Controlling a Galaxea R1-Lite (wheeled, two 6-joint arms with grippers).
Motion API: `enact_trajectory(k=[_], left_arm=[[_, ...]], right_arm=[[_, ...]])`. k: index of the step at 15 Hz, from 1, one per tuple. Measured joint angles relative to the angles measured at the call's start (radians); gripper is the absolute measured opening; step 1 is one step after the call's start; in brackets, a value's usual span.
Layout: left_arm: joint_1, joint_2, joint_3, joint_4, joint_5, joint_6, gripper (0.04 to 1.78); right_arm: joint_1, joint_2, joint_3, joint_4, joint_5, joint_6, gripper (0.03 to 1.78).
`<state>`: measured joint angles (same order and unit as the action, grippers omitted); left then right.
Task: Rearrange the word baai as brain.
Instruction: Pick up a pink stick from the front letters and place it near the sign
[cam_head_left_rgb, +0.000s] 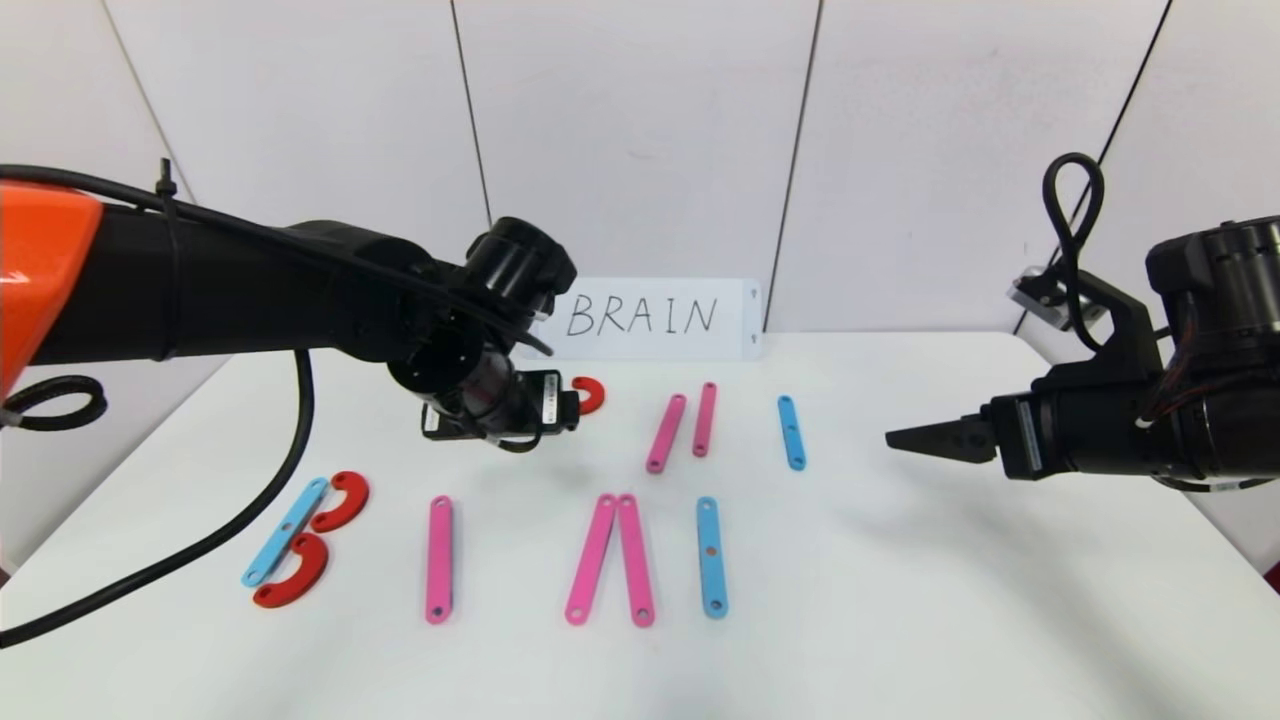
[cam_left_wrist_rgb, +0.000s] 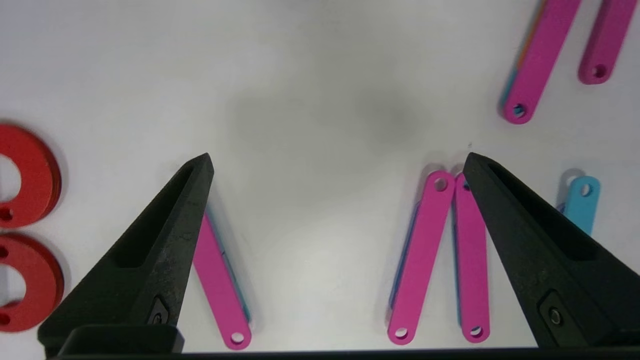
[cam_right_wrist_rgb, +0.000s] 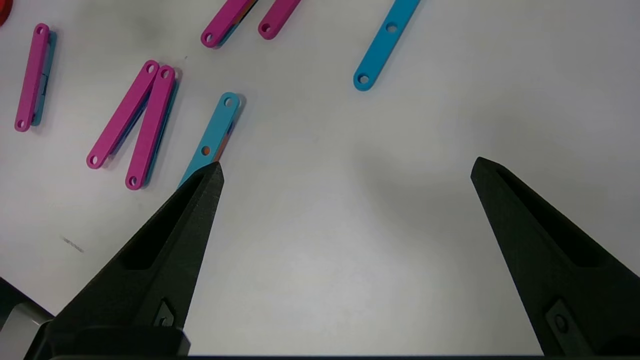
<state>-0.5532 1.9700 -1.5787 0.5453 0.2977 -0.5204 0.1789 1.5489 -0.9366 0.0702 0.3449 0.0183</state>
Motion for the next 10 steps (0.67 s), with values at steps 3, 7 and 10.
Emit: enact_trajectory(k=[3,7,10], left_arm=[[0.017,-0.040,0.106,-0.008,0.030,-0.075,1.75],[0.027,-0.075,0.245,-0.019,0.052,-0.135,1.75],[0.033,-0.099,0.351,-0.093,0.050,-0.151,1.75]], right_arm=[[0.000,0.004,0.004,0.000,0.000,0.000,1.74],[0.000,0.016,0.004,0.000,0.000,0.000,1.74],[0.000,0.024,0.004,-0.001,-0.002,0.000,1.74]])
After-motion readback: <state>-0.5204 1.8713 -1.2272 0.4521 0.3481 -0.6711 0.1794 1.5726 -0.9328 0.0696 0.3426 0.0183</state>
